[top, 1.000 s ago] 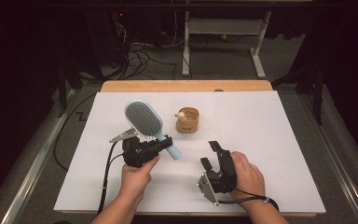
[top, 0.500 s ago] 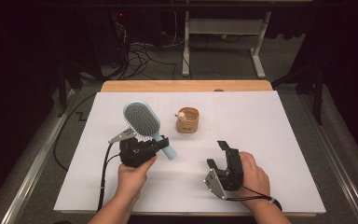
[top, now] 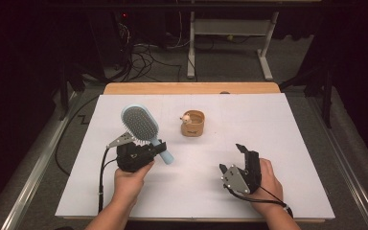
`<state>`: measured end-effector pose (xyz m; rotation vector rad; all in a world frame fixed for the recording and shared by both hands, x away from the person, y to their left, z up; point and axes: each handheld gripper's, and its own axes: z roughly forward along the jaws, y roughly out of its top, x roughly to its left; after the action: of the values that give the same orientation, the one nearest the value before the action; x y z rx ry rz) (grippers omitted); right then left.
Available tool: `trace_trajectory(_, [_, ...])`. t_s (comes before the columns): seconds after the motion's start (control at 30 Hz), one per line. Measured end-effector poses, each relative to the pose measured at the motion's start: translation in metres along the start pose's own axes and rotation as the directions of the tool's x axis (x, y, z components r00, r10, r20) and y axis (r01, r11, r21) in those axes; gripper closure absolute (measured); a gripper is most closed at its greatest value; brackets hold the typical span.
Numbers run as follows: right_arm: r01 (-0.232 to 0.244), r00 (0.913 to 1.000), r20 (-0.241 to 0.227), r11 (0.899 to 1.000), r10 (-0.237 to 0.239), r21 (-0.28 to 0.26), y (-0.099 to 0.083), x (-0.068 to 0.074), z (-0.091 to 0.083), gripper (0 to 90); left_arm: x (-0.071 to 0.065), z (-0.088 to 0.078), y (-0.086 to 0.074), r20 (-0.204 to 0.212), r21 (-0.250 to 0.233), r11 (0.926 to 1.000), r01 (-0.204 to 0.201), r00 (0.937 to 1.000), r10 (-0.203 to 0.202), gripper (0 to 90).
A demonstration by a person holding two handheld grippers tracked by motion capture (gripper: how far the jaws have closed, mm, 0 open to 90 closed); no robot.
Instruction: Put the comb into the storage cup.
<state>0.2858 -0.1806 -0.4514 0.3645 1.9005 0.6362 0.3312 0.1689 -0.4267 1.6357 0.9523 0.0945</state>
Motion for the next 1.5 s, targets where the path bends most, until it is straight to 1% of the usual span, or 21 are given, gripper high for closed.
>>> trace_trajectory(0.1, [-0.059,0.9981,-0.015,0.998,0.059,0.005,-0.004,-0.004,-0.001,11.6,0.002,-0.004,0.000,-0.014,0.001,1.0000,-0.010,0.9999,0.010,70.6])
trace_trajectory(0.23, [-0.141,0.9894,-0.034,0.990,0.141,0.011,-0.009,-0.008,-0.002,10.2,0.004,-0.009,0.000,-0.032,0.002,0.9998,-0.018,0.9993,0.018,70.5])
trace_trajectory(0.3, [-0.179,0.9827,-0.045,0.984,0.179,0.017,-0.012,-0.010,-0.003,9.5,0.005,-0.012,0.000,-0.041,0.002,0.9997,-0.022,0.9989,0.022,70.5])
trace_trajectory(0.4, [-0.239,0.9690,-0.059,0.971,0.240,0.022,-0.016,-0.013,-0.003,8.4,0.007,-0.016,0.000,-0.057,0.005,0.9995,-0.032,0.9979,0.033,70.5])
trace_trajectory(0.53, [-0.299,0.9512,-0.070,0.954,0.301,0.026,-0.021,-0.016,-0.004,6.8,0.008,-0.021,-0.001,-0.075,0.008,0.9989,-0.046,0.9961,0.047,70.5])
trace_trajectory(0.57, [-0.316,0.9455,-0.072,0.948,0.317,0.028,-0.022,-0.017,-0.004,6.6,0.009,-0.022,-0.001,-0.083,0.010,0.9985,-0.053,0.9951,0.054,70.5])
trace_trajectory(0.67, [-0.368,0.9260,-0.078,0.929,0.369,0.030,-0.026,-0.020,-0.005,5.8,0.009,-0.025,-0.001,-0.098,0.011,0.9974,-0.071,0.9926,0.072,70.5])
trace_trajectory(0.73, [-0.400,0.9122,-0.081,0.916,0.402,0.032,-0.029,-0.022,-0.006,5.1,0.009,-0.026,-0.002,-0.104,0.009,0.9972,-0.074,0.9918,0.075,70.5])
trace_trajectory(0.8, [-0.433,0.8967,-0.085,0.901,0.434,0.033,-0.032,-0.024,-0.007,4.6,0.009,-0.028,-0.002,-0.115,0.013,0.9962,-0.086,0.9896,0.087,70.5])
trace_trajectory(0.9, [-0.469,0.8783,-0.084,0.882,0.471,0.037,-0.037,-0.026,-0.008,3.8,0.009,-0.029,-0.003,-0.135,0.020,0.9943,-0.104,0.9852,0.106,70.5])
trace_trajectory(0.93, [-0.486,0.8688,-0.089,0.873,0.487,0.039,-0.039,-0.027,-0.008,3.4,0.009,-0.029,-0.004,-0.143,0.023,0.9935,-0.112,0.9831,0.114,70.5])
trace_trajectory(1.0, [-0.512,0.8536,-0.091,0.858,0.513,0.036,-0.041,-0.028,-0.009,2.9,0.010,-0.030,-0.004,-0.150,0.025,0.9930,-0.116,0.9816,0.118,70.5])
trace_trajectory(1.03, [-0.532,0.8416,-0.090,0.846,0.533,0.031,-0.043,-0.029,-0.009,2.7,0.010,-0.031,-0.005,-0.153,0.026,0.9926,-0.118,0.9807,0.121,70.5])
trace_trajectory(1.07, [-0.540,0.8369,-0.090,0.841,0.540,0.027,-0.044,-0.029,-0.010,2.6,0.010,-0.031,-0.005,-0.158,0.029,0.9918,-0.124,0.9792,0.127,70.5])
trace_trajectory(1.1, [-0.558,0.8250,-0.091,0.829,0.558,0.025,-0.045,-0.030,-0.010,2.2,0.010,-0.032,-0.005,-0.161,0.029,0.9912,-0.129,0.9781,0.132,70.5])
trace_trajectory(1.17, [-0.581,0.8098,-0.090,0.814,0.580,0.017,-0.048,-0.032,-0.011,1.4,0.009,-0.033,-0.005,-0.166,0.031,0.9902,-0.136,0.9761,0.140,70.5])
trace_trajectory(1.23, [-0.604,0.7932,-0.086,0.797,0.603,0.010,-0.050,-0.034,-0.013,0.7,0.009,-0.033,-0.005,-0.169,0.024,0.9902,-0.138,0.9757,0.140,70.5])
trace_trajectory(1.37, [-0.642,0.7645,-0.076,0.766,0.640,-0.005,-0.054,-0.038,-0.017,0.6,0.008,-0.033,-0.004,-0.170,0.014,0.9903,-0.139,0.9755,0.139,70.5])
trace_trajectory(1.43, [-0.668,0.7431,-0.076,0.744,0.665,-0.016,-0.056,-0.040,-0.018,0.5,0.008,-0.032,-0.003,-0.169,0.007,0.9910,-0.134,0.9767,0.133,70.4])
trace_trajectory(1.47, [-0.676,0.7353,-0.073,0.736,0.674,-0.017,-0.057,-0.041,-0.018,0.5,0.008,-0.031,-0.003,-0.169,0.007,0.9908,-0.135,0.9764,0.134,70.5])
trace_trajectory(1.5, [-0.681,0.7311,-0.072,0.732,0.679,-0.021,-0.058,-0.042,-0.018,0.5,0.008,-0.030,-0.002,-0.169,0.007,0.9906,-0.136,0.9763,0.136,70.5])
